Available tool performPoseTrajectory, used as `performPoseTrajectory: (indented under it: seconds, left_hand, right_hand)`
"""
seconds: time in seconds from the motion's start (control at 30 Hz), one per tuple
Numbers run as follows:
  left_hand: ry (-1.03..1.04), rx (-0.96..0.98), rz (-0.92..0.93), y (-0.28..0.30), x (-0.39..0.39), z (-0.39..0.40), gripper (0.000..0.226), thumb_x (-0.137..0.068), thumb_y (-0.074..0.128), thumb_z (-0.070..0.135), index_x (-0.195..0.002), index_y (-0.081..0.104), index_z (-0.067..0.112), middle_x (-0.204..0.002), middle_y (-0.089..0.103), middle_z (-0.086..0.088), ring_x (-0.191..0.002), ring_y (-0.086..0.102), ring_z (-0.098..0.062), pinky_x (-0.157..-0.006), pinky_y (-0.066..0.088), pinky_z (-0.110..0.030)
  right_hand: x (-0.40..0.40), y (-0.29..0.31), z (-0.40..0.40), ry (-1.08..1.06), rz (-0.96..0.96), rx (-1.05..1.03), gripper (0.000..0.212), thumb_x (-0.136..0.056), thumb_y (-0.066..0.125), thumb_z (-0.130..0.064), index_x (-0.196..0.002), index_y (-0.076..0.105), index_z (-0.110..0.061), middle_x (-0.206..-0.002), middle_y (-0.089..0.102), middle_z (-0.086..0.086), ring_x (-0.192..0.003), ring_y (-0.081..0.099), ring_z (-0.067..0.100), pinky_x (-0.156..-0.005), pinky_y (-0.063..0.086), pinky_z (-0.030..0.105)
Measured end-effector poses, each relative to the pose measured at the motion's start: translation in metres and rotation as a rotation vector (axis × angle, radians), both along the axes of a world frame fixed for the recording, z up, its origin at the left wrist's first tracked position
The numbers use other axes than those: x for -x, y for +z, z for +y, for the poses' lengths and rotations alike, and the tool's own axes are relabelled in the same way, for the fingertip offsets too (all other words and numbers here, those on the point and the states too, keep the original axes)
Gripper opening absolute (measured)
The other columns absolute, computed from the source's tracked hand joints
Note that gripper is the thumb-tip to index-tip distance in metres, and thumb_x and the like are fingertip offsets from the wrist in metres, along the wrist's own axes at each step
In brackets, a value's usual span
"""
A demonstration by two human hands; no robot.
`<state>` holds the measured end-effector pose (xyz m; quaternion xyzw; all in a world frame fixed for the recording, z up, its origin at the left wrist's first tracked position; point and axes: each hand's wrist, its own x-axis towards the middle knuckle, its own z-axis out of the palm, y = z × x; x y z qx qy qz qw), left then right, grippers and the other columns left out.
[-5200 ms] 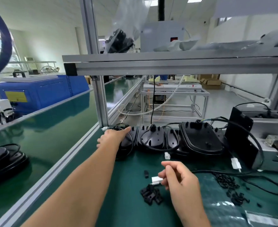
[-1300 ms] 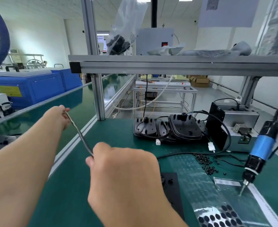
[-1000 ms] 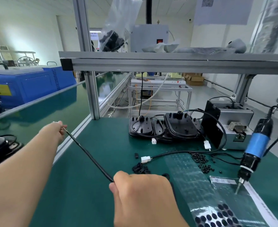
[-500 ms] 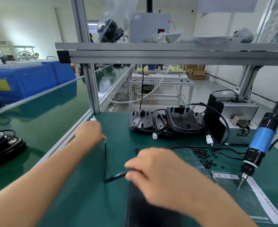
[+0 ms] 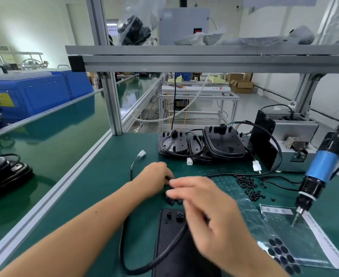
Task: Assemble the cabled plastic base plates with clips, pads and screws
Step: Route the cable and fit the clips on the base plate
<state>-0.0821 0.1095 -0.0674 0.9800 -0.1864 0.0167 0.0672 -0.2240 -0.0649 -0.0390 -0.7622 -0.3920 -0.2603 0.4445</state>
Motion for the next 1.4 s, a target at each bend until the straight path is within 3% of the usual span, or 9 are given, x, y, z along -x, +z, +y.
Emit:
performPoseTrajectory:
  seconds: [0.17, 0.27, 0.37, 0.53, 0.73, 0.87, 1.07, 1.23, 1.4]
  left_hand:
    - [0.058, 0.234, -0.053, 0.0, 0.009, 0.002, 0.024, -0.091, 0.06, 0.019, -0.112, 0.071, 0.015, -0.114, 0.07, -0.001, -0.107, 0.06, -0.018, -0.089, 0.037, -0.018]
    - [0.126, 0.445, -0.044, -0.001, 0.018, 0.003, 0.021, -0.091, 0.062, 0.021, -0.108, 0.073, 0.017, -0.095, 0.073, 0.003, -0.086, 0.063, -0.007, -0.073, 0.037, -0.005]
    - [0.275, 1.006, 0.18, 0.003, 0.027, 0.002, 0.015, -0.09, 0.063, 0.016, -0.101, 0.074, 0.017, -0.076, 0.069, -0.004, -0.056, 0.054, -0.003, -0.053, 0.039, -0.01]
    - [0.336, 1.529, 0.518, 0.013, 0.045, -0.01, 0.012, -0.091, 0.06, 0.005, -0.091, 0.072, 0.007, -0.071, 0.067, -0.005, -0.051, 0.05, -0.004, -0.041, 0.033, -0.012]
    - [0.208, 1.628, 0.641, 0.026, 0.074, -0.004, 0.01, -0.083, 0.063, 0.005, -0.086, 0.073, 0.002, -0.07, 0.066, -0.008, -0.052, 0.055, -0.007, -0.041, 0.038, -0.012]
    - [0.109, 1.37, 0.704, 0.03, 0.094, -0.006, 0.011, -0.086, 0.062, 0.004, -0.087, 0.073, 0.006, -0.072, 0.068, -0.007, -0.055, 0.057, -0.006, -0.048, 0.039, -0.011]
    - [0.139, 1.313, 0.64, 0.024, 0.106, -0.01, 0.014, -0.09, 0.058, 0.005, -0.089, 0.072, 0.006, -0.073, 0.069, -0.005, -0.057, 0.056, -0.007, -0.067, 0.037, -0.026]
    - [0.177, 1.294, 0.558, 0.023, 0.11, -0.019, 0.017, -0.092, 0.058, 0.007, -0.083, 0.073, 0.009, -0.065, 0.069, -0.003, -0.046, 0.052, -0.004, -0.046, 0.038, -0.012]
    - [0.21, 1.305, 0.539, 0.022, 0.107, -0.022, 0.025, -0.091, 0.06, 0.012, -0.074, 0.077, 0.018, -0.064, 0.063, -0.006, -0.045, 0.049, -0.006, -0.051, 0.032, -0.02]
  right_hand:
    - [-0.021, -0.007, -0.035, 0.037, 0.475, 0.04, 0.037, -0.085, 0.053, 0.016, -0.097, 0.073, -0.012, -0.103, 0.071, -0.007, -0.105, 0.063, 0.007, -0.094, 0.048, 0.026]
    - [-0.029, -0.017, -0.041, 0.019, 0.562, 0.04, 0.036, -0.085, 0.055, 0.01, -0.099, 0.073, -0.019, -0.1, 0.073, -0.01, -0.099, 0.066, 0.006, -0.09, 0.051, 0.025]
    - [-0.047, -0.02, -0.035, -0.13, 0.614, -0.015, 0.029, -0.089, 0.056, 0.0, -0.094, 0.073, -0.024, -0.091, 0.074, -0.009, -0.089, 0.068, 0.005, -0.086, 0.053, 0.03]
    - [-0.076, -0.016, -0.014, -0.183, 0.621, -0.074, 0.013, -0.091, 0.062, -0.011, -0.095, 0.072, -0.018, -0.084, 0.073, -0.001, -0.084, 0.068, 0.017, -0.072, 0.053, 0.025]
    - [-0.069, -0.01, -0.044, 0.158, 0.829, 0.09, 0.019, -0.095, 0.056, -0.012, -0.106, 0.072, -0.015, -0.107, 0.073, -0.002, -0.103, 0.066, 0.01, -0.084, 0.054, 0.024]
    - [-0.064, -0.014, -0.055, 0.218, 0.897, 0.245, 0.022, -0.092, 0.061, -0.013, -0.112, 0.068, -0.008, -0.116, 0.069, 0.01, -0.112, 0.061, 0.025, -0.099, 0.047, 0.034]
    - [-0.061, -0.021, -0.046, 0.25, 0.903, 0.165, 0.013, -0.09, 0.063, -0.014, -0.1, 0.069, -0.007, -0.087, 0.071, 0.001, -0.082, 0.059, 0.006, -0.078, 0.047, 0.021]
    - [-0.062, -0.021, -0.04, 0.278, 0.885, 0.156, 0.006, -0.091, 0.063, -0.014, -0.084, 0.064, -0.015, -0.076, 0.061, -0.005, -0.074, 0.051, 0.008, -0.071, 0.04, 0.021]
    - [-0.062, -0.021, -0.039, 0.262, 0.873, 0.147, 0.013, -0.088, 0.067, -0.021, -0.076, 0.066, -0.024, -0.071, 0.063, -0.01, -0.071, 0.053, 0.007, -0.071, 0.041, 0.024]
